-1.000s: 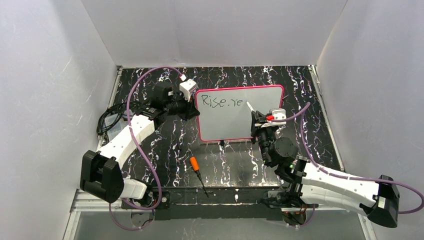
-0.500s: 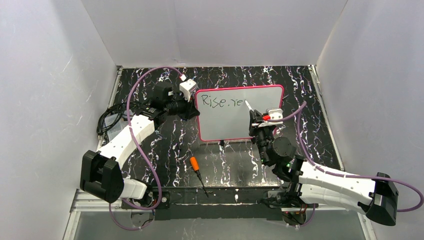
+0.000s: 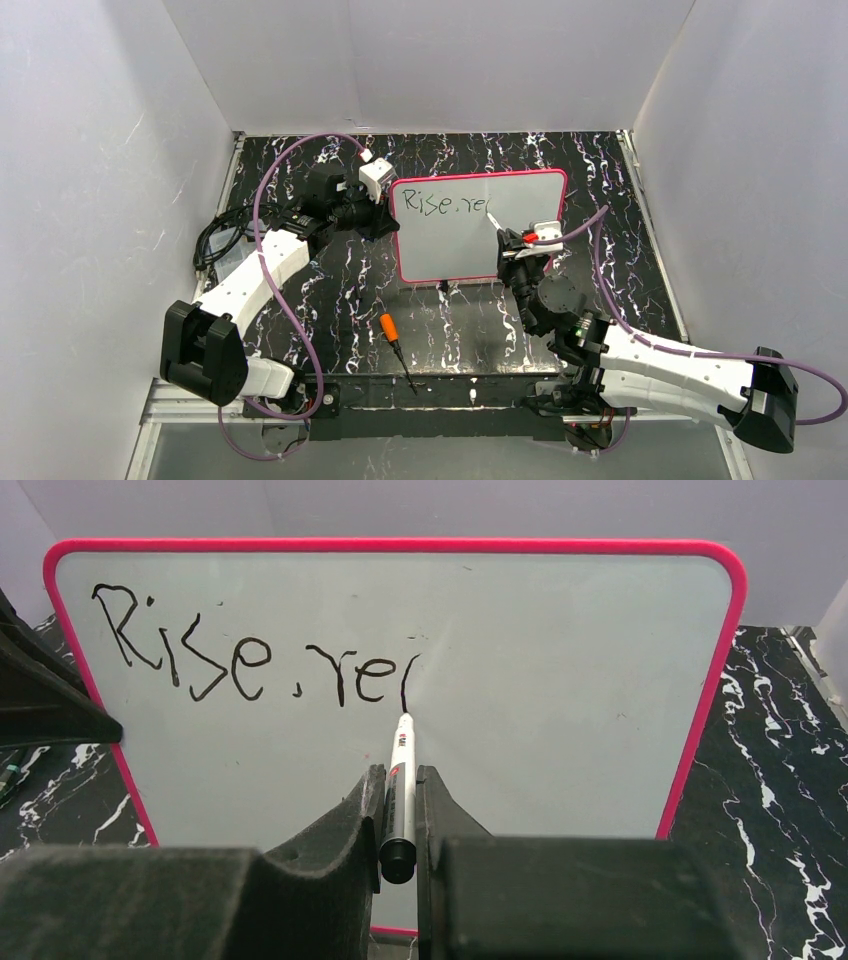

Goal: Write a sentence on the whiteboard

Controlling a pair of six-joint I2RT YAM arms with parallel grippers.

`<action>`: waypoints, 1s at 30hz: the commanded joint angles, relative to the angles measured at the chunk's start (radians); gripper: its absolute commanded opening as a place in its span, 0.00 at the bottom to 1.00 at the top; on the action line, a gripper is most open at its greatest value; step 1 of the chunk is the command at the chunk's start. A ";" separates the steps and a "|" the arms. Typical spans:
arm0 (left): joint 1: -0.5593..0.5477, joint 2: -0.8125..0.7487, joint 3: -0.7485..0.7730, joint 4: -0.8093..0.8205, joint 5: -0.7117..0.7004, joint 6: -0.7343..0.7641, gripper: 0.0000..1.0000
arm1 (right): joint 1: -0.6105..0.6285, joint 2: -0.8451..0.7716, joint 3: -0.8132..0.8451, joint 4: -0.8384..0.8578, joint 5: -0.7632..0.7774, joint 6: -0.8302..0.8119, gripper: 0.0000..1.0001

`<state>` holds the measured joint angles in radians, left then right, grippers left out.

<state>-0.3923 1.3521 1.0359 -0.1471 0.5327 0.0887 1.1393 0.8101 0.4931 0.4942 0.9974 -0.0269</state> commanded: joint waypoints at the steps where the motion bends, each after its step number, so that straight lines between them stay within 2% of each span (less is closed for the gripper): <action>1: -0.008 -0.008 -0.003 -0.034 0.013 0.004 0.00 | -0.004 -0.018 0.001 0.039 0.050 -0.019 0.01; 8: -0.009 -0.008 -0.003 -0.034 0.011 0.004 0.00 | -0.004 0.005 0.029 0.159 0.043 -0.121 0.01; 15: -0.010 -0.008 -0.002 -0.034 0.012 0.004 0.00 | -0.004 0.011 0.041 0.211 0.033 -0.160 0.01; 21: -0.009 -0.007 -0.003 -0.034 0.013 0.004 0.00 | -0.004 0.012 0.021 0.195 0.041 -0.139 0.01; 30: -0.008 -0.007 -0.002 -0.033 0.016 0.004 0.00 | -0.004 -0.005 -0.016 0.051 0.054 -0.009 0.01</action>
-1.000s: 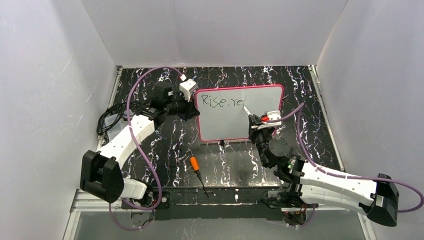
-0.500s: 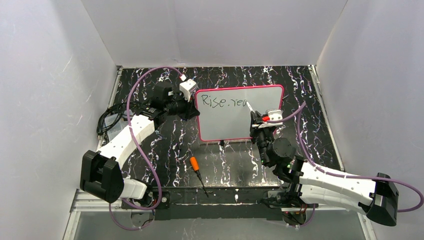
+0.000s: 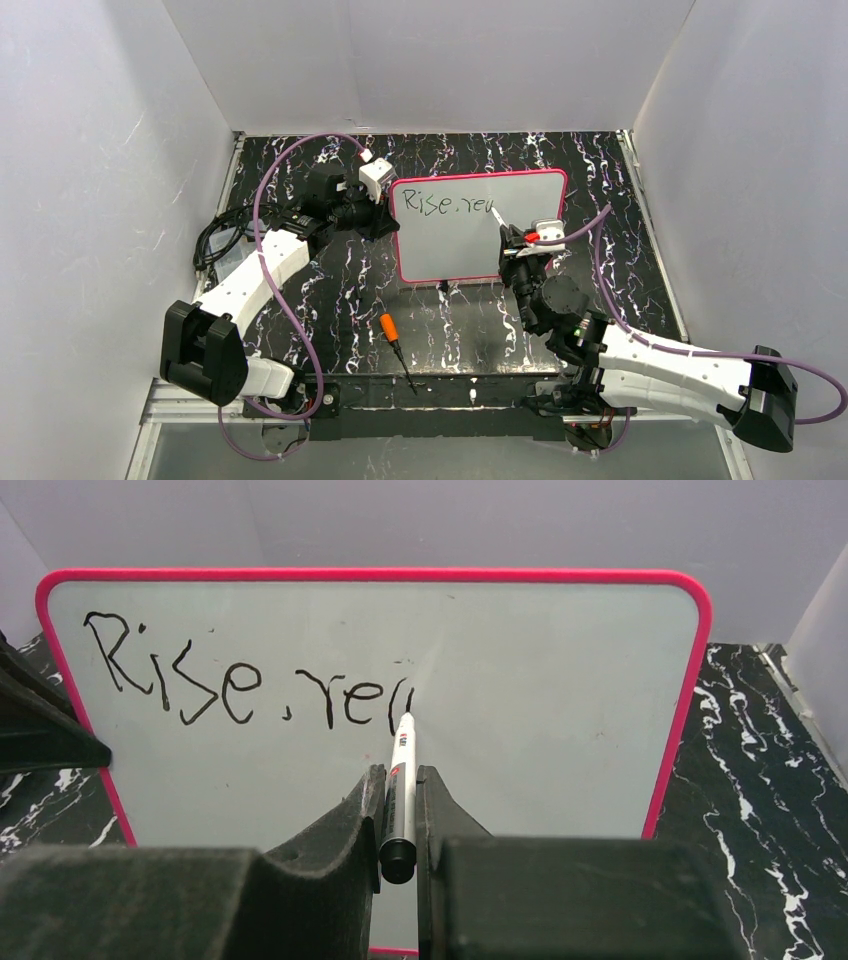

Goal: Write a sentence on the whiteboard

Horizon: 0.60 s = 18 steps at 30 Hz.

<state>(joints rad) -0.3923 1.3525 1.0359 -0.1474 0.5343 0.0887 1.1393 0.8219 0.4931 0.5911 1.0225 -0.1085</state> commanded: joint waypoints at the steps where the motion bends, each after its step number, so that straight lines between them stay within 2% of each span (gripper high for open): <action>1: -0.009 -0.007 -0.002 -0.033 0.014 0.004 0.00 | -0.003 -0.020 -0.020 -0.055 0.028 0.082 0.01; 7: -0.010 -0.006 -0.002 -0.033 0.014 0.003 0.00 | -0.004 -0.022 -0.021 -0.077 0.044 0.101 0.01; 18: -0.009 -0.007 0.000 -0.032 0.016 0.003 0.00 | -0.004 -0.081 -0.002 -0.036 0.061 0.032 0.01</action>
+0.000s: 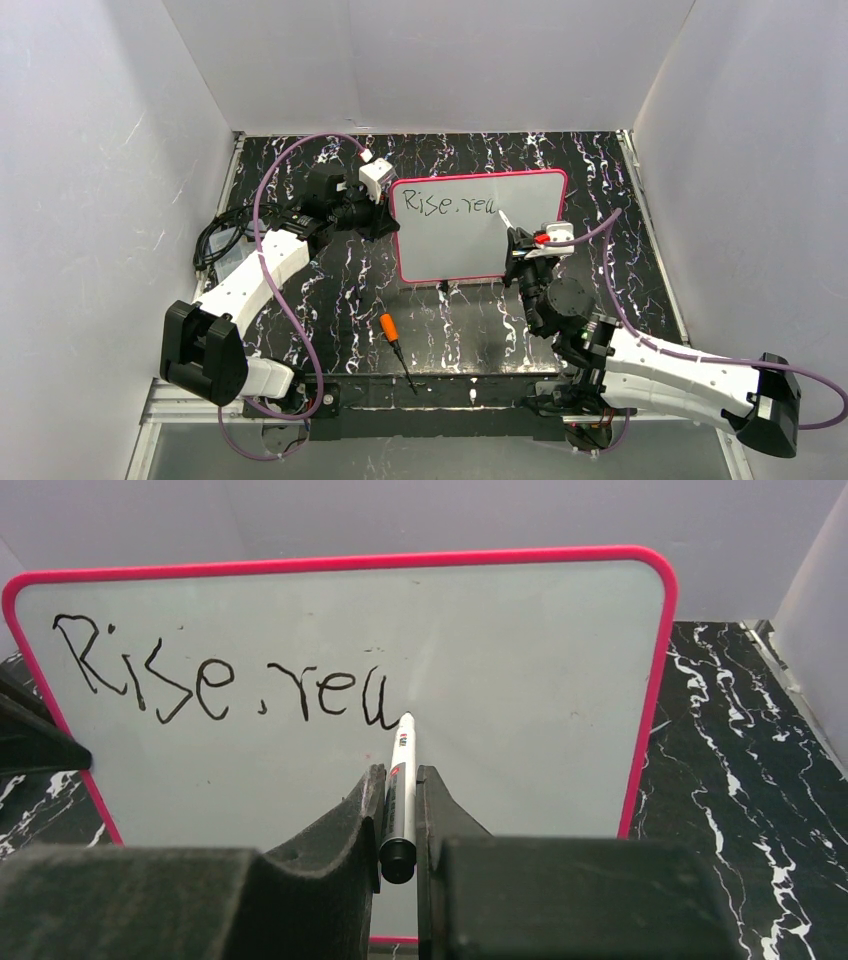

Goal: Write a sentence on the whiteboard

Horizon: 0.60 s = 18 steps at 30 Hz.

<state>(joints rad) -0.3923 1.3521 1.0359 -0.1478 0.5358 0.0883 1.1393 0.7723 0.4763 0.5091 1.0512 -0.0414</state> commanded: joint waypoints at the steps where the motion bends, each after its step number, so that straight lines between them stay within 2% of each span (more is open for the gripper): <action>1: -0.008 -0.006 -0.002 -0.031 0.014 0.002 0.00 | -0.004 -0.036 0.015 0.056 0.027 -0.045 0.01; 13: -0.009 -0.008 -0.001 -0.031 0.016 0.001 0.00 | -0.004 0.043 0.020 0.241 0.032 -0.178 0.01; 18: -0.010 -0.008 0.000 -0.032 0.014 0.003 0.00 | -0.004 0.059 0.033 0.211 -0.005 -0.161 0.01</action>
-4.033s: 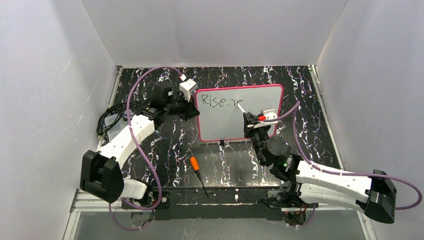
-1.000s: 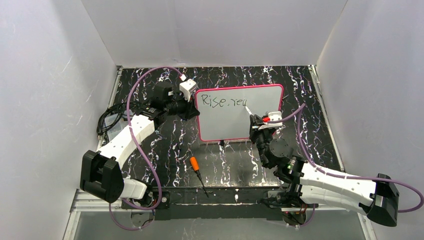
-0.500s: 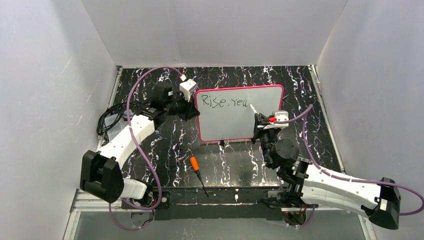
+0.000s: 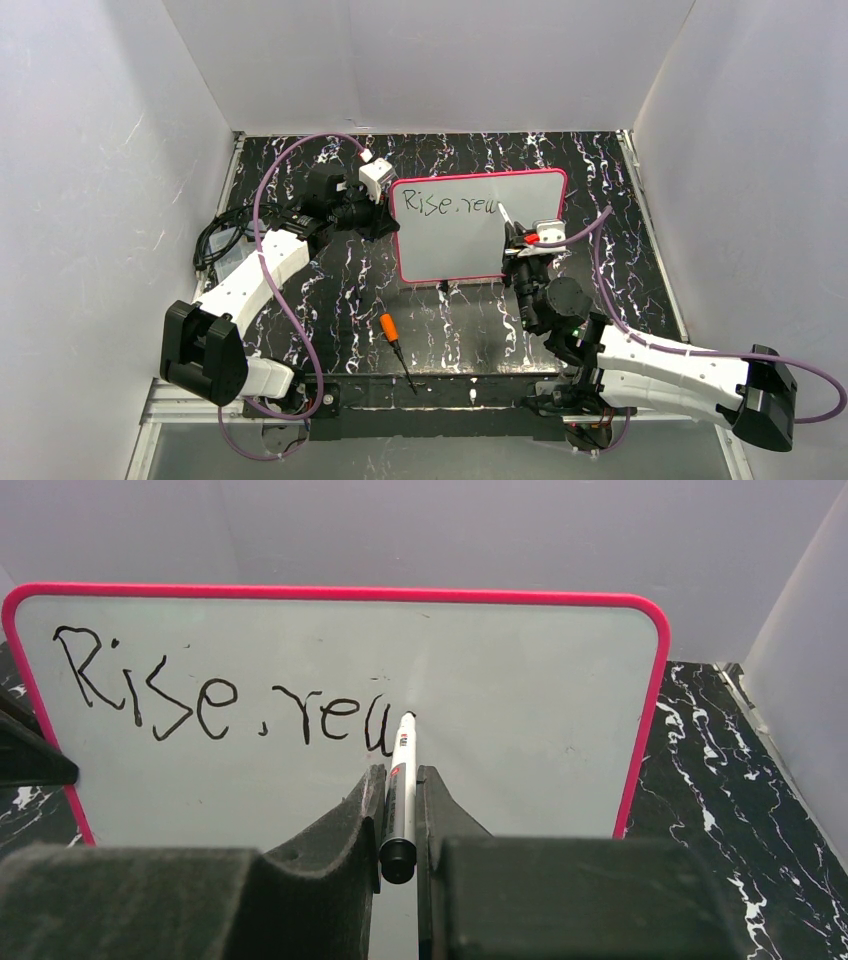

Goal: Write a sentence on the whiteboard

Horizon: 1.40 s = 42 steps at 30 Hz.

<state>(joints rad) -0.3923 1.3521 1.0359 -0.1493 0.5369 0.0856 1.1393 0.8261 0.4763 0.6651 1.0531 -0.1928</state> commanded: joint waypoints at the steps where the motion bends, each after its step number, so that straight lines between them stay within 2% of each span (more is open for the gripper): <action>1: -0.009 -0.008 -0.001 -0.031 0.013 0.005 0.00 | -0.004 0.005 0.034 0.040 -0.011 0.003 0.01; 10: -0.010 -0.010 -0.001 -0.032 0.013 0.005 0.00 | -0.004 -0.038 0.002 -0.116 0.009 0.154 0.01; 15: -0.009 -0.009 -0.001 -0.032 0.013 0.004 0.00 | -0.004 -0.053 -0.004 -0.141 0.042 0.160 0.01; 21: -0.010 -0.008 -0.001 -0.032 0.013 0.004 0.00 | -0.004 -0.066 0.012 -0.083 0.060 0.086 0.01; 27: -0.009 -0.008 0.000 -0.032 0.013 0.004 0.00 | -0.004 -0.085 0.044 -0.036 0.011 0.030 0.01; 36: -0.009 -0.010 0.001 -0.032 0.014 0.003 0.00 | -0.007 -0.025 0.072 0.153 -0.017 -0.142 0.01; 42: -0.009 -0.009 0.000 -0.032 0.015 0.003 0.00 | -0.025 -0.009 0.070 0.158 -0.019 -0.145 0.01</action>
<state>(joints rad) -0.3923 1.3521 1.0359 -0.1497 0.5381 0.0856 1.1252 0.8215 0.5037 0.7422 1.0294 -0.3069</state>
